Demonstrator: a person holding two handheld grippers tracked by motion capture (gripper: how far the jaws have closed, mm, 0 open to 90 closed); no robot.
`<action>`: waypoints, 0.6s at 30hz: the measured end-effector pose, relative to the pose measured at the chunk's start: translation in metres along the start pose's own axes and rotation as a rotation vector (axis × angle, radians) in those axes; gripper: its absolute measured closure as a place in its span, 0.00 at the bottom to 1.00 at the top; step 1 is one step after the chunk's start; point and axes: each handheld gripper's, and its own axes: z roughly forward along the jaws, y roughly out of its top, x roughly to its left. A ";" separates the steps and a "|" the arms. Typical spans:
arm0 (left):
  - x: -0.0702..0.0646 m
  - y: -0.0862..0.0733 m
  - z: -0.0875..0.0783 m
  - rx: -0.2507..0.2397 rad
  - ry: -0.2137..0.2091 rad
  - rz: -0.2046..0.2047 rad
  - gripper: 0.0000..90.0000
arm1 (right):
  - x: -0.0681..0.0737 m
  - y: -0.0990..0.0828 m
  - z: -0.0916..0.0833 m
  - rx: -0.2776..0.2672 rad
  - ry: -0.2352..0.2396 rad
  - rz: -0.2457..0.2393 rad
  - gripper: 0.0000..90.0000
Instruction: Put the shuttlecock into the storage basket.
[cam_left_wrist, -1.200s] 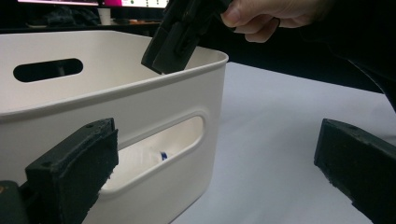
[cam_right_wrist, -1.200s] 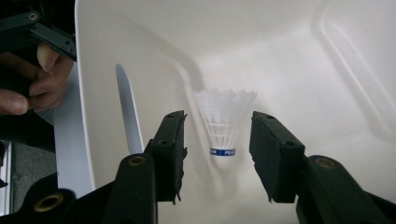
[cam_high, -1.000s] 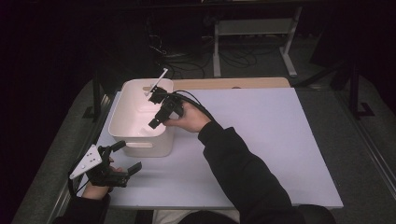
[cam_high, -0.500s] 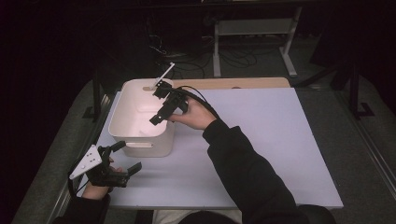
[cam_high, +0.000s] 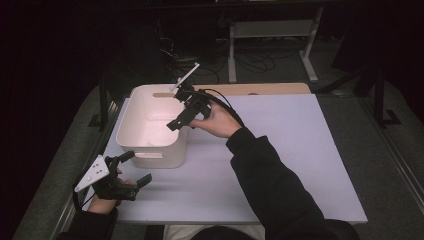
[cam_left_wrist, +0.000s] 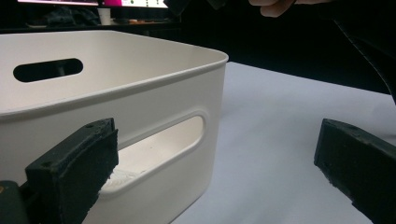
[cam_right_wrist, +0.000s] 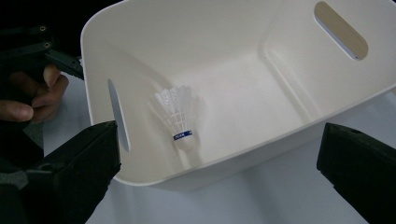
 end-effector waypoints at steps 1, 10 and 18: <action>0.000 0.000 0.000 0.000 0.000 0.000 0.00 | -0.001 -0.001 -0.001 -0.002 -0.002 0.004 0.00; 0.000 0.000 0.000 0.002 0.000 0.000 0.00 | -0.012 -0.019 -0.016 -0.030 -0.008 0.040 0.00; -0.001 0.000 0.001 0.001 0.000 0.002 0.00 | -0.021 -0.033 -0.029 -0.055 -0.020 0.076 0.00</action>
